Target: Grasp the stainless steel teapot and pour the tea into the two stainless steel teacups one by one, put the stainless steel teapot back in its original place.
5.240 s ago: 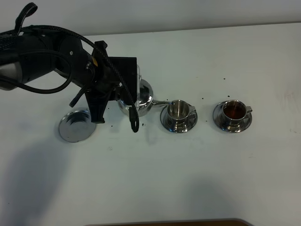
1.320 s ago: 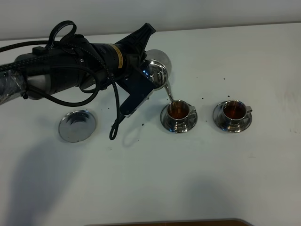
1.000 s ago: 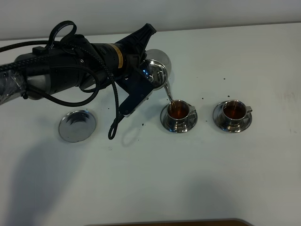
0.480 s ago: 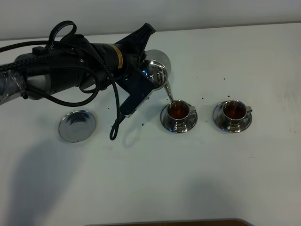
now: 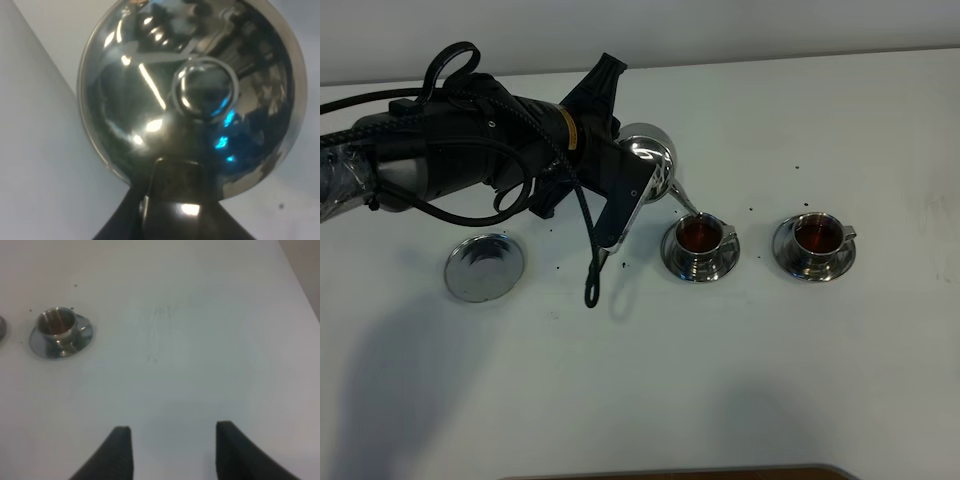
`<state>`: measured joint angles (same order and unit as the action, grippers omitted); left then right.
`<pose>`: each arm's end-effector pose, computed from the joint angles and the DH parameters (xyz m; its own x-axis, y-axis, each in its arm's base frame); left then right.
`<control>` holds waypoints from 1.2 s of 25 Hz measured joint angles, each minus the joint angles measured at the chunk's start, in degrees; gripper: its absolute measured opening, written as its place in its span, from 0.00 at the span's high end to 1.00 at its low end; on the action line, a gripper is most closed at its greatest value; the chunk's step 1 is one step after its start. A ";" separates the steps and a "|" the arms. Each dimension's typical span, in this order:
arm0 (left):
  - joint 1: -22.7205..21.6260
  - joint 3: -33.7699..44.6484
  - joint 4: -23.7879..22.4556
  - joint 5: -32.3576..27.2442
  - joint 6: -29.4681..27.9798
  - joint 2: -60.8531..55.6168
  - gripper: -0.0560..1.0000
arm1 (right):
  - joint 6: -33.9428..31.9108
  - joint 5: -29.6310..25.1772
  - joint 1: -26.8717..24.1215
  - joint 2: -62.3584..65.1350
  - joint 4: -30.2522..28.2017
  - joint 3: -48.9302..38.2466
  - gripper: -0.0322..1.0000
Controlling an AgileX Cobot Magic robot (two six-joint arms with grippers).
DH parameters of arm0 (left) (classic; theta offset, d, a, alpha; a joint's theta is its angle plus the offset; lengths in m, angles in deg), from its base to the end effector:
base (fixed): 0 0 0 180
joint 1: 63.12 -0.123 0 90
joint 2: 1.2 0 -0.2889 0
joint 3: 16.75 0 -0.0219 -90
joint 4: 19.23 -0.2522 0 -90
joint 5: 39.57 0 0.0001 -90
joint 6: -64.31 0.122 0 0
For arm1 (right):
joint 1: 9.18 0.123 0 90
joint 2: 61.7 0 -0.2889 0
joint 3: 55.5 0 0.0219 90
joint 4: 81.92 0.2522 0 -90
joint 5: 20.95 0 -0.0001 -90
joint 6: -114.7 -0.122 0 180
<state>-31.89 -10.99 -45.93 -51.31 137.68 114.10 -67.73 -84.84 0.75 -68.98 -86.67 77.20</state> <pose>0.3834 -0.2194 0.1921 0.5459 0.8173 0.1844 0.4833 -0.4870 0.7275 0.0146 -0.0067 0.2657 -0.4690 -0.0762 -0.8799 -0.1048 0.9940 -0.0302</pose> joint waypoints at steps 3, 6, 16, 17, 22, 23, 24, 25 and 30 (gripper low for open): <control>0.00 0.00 2.62 -1.03 -1.99 0.00 0.69 | 0.00 0.00 0.00 0.00 0.00 0.00 0.60; 0.00 0.00 3.60 -3.06 -4.13 0.00 0.69 | 0.00 0.00 0.00 0.00 0.00 0.00 0.60; 0.00 0.06 5.55 -13.55 -16.65 -3.67 0.69 | 0.00 0.00 0.00 0.00 0.00 0.00 0.60; 0.00 0.06 6.48 -15.51 -18.34 -4.24 0.69 | 0.00 0.00 0.00 0.00 0.00 0.00 0.60; 0.00 0.06 15.60 -25.52 -27.26 -5.05 0.69 | 0.00 0.00 0.00 0.00 0.00 0.00 0.60; 0.00 0.06 17.70 -26.52 -28.62 -5.05 0.69 | 0.00 0.00 0.00 0.00 0.00 0.00 0.60; 0.00 0.06 19.60 -26.98 -30.27 -5.05 0.69 | 0.00 0.00 0.00 0.00 0.00 0.00 0.60; 0.00 0.06 20.97 -27.42 -31.94 -5.05 0.69 | 0.00 0.00 0.00 0.00 0.00 0.00 0.60; 0.00 0.06 24.02 -31.64 -40.49 -5.05 0.69 | 0.00 0.00 0.00 0.00 0.00 0.00 0.60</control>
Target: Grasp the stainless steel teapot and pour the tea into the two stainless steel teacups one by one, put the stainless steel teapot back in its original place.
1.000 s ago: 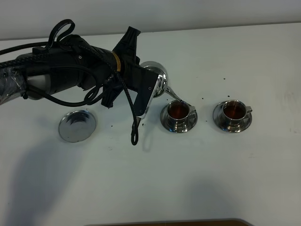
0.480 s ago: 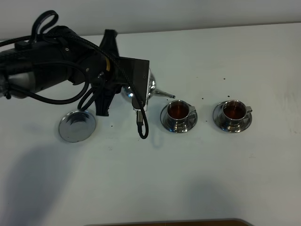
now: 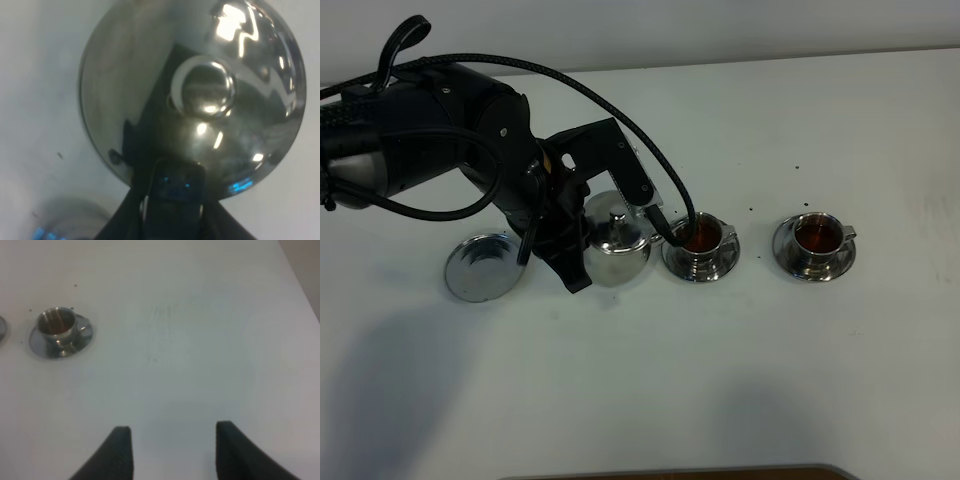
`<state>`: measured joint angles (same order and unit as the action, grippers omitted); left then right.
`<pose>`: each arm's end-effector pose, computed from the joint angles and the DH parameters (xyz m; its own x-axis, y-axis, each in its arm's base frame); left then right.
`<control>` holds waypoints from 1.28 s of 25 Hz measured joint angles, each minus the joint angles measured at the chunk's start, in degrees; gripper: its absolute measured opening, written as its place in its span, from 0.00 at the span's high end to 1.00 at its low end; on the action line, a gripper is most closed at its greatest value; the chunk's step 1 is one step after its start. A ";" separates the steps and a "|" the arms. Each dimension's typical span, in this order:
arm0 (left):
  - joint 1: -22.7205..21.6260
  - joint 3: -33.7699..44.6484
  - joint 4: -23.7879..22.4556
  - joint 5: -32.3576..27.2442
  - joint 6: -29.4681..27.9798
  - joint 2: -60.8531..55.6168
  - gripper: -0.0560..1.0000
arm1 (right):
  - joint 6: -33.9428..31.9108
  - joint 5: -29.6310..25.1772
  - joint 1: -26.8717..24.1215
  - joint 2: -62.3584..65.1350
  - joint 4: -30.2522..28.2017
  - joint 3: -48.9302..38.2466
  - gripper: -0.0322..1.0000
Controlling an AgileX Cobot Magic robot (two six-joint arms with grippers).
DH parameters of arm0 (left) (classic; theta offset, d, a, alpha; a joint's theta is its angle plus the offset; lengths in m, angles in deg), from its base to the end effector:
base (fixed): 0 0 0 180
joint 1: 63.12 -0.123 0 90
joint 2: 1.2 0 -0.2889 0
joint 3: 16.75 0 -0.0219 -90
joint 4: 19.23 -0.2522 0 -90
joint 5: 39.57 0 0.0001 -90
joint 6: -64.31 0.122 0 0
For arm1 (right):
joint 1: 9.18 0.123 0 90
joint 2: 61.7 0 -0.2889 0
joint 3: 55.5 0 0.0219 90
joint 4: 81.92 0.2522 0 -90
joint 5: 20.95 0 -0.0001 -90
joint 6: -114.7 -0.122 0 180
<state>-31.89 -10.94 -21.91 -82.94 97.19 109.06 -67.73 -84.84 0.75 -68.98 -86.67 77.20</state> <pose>0.3261 -0.1931 0.1887 -0.3666 0.8899 -0.2715 0.8746 0.4292 0.2255 0.0146 -0.0067 0.2657 -0.4690 -0.0762 -0.8799 -0.1048 0.9940 -0.0302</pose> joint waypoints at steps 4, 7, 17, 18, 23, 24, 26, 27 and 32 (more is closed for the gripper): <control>0.00 0.00 0.05 -1.41 -7.53 0.00 0.69 | 0.00 0.00 0.00 0.00 0.00 0.00 0.60; 0.00 0.00 0.05 -1.41 -11.72 -0.16 0.69 | 0.00 0.00 0.00 0.00 0.00 0.00 0.60; -1.08 4.22 -7.45 -2.64 -28.96 -9.16 0.69 | 0.00 0.00 0.00 0.00 0.00 0.00 0.60; -1.75 5.95 -8.77 -2.34 -31.00 -10.46 0.69 | 0.00 0.00 0.00 0.00 0.00 0.00 0.60; -5.55 14.74 -12.22 0.87 -40.26 -15.49 0.69 | 0.00 0.00 0.00 0.00 0.00 0.00 0.60; -6.46 16.02 -12.38 1.93 -41.72 -16.24 0.69 | 0.00 0.00 0.00 0.00 0.00 0.00 0.60; -8.29 18.48 -12.61 3.38 -43.63 -17.16 0.69 | 0.00 0.00 0.00 0.00 0.00 0.00 0.60; -8.98 19.24 -12.61 4.11 -44.38 -17.22 0.69 | 0.00 0.00 0.00 0.00 0.00 0.00 0.60; -12.46 22.57 -12.56 9.58 -45.86 -17.22 0.69 | 0.00 0.00 0.00 0.00 0.00 0.00 0.60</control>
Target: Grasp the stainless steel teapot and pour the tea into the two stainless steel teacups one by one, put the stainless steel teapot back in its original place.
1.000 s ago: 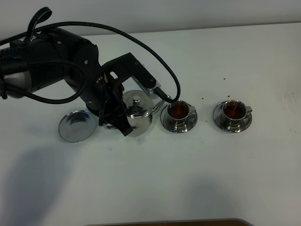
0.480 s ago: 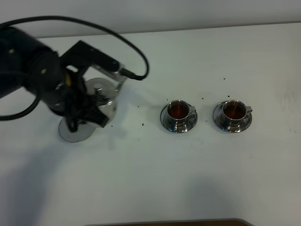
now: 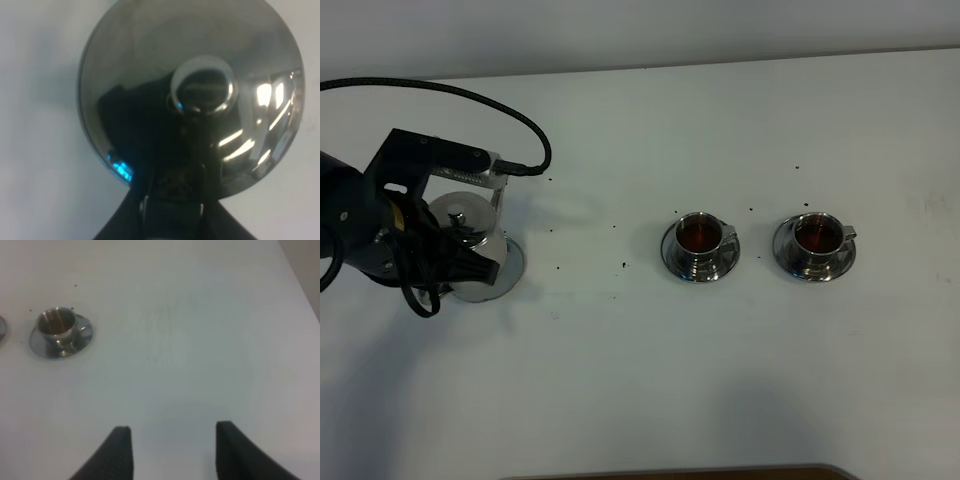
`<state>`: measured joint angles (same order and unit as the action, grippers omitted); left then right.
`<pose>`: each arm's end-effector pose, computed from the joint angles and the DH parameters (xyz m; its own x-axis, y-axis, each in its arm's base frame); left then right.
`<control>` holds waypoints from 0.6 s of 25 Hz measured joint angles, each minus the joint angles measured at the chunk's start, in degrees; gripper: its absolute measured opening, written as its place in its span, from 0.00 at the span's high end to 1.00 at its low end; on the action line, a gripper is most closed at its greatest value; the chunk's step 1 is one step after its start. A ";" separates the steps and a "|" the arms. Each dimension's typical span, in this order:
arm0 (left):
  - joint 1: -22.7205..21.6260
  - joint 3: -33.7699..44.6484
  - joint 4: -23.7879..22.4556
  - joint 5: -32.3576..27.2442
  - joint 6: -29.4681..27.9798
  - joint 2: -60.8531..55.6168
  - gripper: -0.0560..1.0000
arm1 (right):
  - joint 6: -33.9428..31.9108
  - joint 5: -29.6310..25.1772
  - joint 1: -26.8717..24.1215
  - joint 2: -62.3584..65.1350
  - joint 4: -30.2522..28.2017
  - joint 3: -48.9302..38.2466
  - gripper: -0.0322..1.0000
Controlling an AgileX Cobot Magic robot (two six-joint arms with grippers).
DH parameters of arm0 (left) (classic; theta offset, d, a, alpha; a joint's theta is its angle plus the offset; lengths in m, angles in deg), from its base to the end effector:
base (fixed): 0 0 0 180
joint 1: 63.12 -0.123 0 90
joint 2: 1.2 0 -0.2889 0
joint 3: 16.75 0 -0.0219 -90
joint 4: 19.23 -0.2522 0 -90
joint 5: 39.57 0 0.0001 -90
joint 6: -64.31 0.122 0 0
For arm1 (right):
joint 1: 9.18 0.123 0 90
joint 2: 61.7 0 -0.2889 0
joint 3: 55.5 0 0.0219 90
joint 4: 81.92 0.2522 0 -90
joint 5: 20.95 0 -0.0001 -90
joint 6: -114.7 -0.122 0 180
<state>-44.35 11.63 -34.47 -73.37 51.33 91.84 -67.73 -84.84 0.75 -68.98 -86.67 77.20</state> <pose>0.2843 -0.0778 0.1899 -0.8540 0.2862 -0.4345 0.2549 0.9582 0.1300 0.0146 -0.0067 0.2657 -0.4690 -0.0762 -0.8799 -0.1048 0.9940 -0.0302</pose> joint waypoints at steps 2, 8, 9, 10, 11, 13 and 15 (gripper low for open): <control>-1.05 -0.01 0.00 1.84 -0.54 0.00 0.69 | 0.00 0.00 0.00 0.00 0.00 0.00 0.60; -1.50 -0.01 -0.06 4.84 -1.25 0.50 0.69 | 0.00 0.00 0.00 0.00 0.00 0.00 0.60; -1.50 -0.01 -0.01 5.36 -1.26 0.95 0.69 | 0.00 0.00 0.00 0.00 0.00 0.00 0.60; -1.50 -0.01 -0.01 5.75 -1.31 1.69 0.69 | 0.00 0.00 0.00 0.00 0.00 0.00 0.60; -1.50 -0.01 -0.01 6.12 -1.31 2.60 0.69 | 0.00 0.00 0.00 0.00 0.00 0.00 0.60; -1.50 -0.01 -0.01 6.75 -1.31 4.18 0.69 | 0.00 0.00 0.00 0.00 0.00 0.00 0.60; -1.50 -0.01 0.05 7.77 -1.31 5.42 0.69 | 0.00 0.00 0.00 0.00 0.00 0.00 0.60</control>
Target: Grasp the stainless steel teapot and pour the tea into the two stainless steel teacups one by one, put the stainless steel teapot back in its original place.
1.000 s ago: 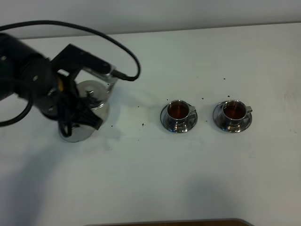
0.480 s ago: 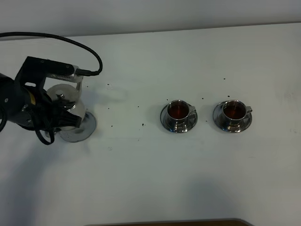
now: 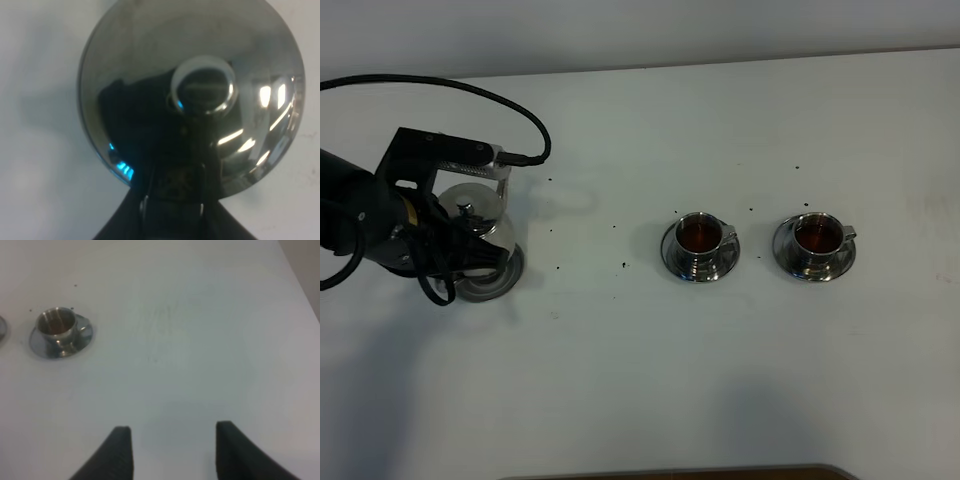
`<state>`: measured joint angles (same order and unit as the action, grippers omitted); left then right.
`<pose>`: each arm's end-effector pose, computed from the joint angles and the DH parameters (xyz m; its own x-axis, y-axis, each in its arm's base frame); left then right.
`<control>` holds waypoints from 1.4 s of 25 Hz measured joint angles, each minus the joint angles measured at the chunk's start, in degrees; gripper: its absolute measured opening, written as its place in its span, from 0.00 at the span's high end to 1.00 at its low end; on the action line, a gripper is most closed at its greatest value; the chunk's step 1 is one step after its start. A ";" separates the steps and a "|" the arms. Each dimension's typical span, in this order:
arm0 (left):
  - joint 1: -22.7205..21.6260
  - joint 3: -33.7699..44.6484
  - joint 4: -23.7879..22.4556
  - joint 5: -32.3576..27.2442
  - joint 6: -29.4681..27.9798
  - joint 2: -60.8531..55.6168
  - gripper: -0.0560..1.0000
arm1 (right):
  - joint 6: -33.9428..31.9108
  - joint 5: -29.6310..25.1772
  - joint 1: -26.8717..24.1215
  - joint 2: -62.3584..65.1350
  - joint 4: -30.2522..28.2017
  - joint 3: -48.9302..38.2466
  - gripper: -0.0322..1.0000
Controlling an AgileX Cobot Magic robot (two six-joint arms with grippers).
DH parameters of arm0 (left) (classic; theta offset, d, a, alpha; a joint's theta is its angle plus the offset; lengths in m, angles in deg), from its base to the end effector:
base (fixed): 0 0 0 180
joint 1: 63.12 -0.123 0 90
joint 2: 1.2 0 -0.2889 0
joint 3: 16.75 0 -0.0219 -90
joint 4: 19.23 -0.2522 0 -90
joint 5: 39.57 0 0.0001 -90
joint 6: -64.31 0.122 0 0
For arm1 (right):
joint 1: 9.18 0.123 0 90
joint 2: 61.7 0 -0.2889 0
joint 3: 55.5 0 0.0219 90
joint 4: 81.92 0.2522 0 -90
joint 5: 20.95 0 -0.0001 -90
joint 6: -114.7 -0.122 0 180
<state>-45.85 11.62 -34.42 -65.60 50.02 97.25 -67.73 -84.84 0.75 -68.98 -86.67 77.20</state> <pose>0.3042 -0.0799 0.1680 -0.8460 0.2525 -0.4696 0.2349 0.9672 0.0968 0.0146 -0.0067 0.2657 -0.4690 -0.0762 -0.8799 -0.1048 0.9940 -0.0302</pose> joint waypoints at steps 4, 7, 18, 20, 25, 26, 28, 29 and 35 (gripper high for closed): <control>0.00 0.00 1.10 1.48 -0.28 0.89 0.69 | 0.00 0.00 0.00 0.00 0.00 0.00 0.60; 0.00 0.72 1.47 2.47 -0.28 1.28 0.69 | 0.00 0.00 0.00 0.00 0.00 0.00 0.60; 0.00 3.92 1.56 4.74 -0.23 1.47 0.69 | 0.00 0.00 0.00 0.00 0.00 0.00 0.60; 0.00 3.92 1.50 4.85 -0.23 1.47 0.69 | 0.00 0.00 0.00 0.00 0.00 0.00 0.60; 0.00 3.92 1.46 5.18 -0.23 1.47 0.69 | 0.00 0.00 0.00 0.00 0.00 0.00 0.60; 0.00 3.92 1.46 5.18 -0.23 1.47 0.69 | 0.00 0.00 0.00 0.00 0.00 0.00 0.60; 0.00 3.92 1.46 5.18 -0.23 1.47 0.69 | 0.00 0.00 0.00 0.00 0.00 0.00 0.60; 0.00 3.92 1.46 5.18 -0.23 1.47 0.69 | 0.00 0.00 0.00 0.00 0.00 0.00 0.60; -1.30 3.92 1.44 4.62 -0.23 1.47 0.69 | 0.00 0.00 0.00 0.00 0.00 0.00 0.60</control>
<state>-47.15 15.54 -32.99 -60.98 49.79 98.72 -67.73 -84.84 0.75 -68.98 -86.67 77.20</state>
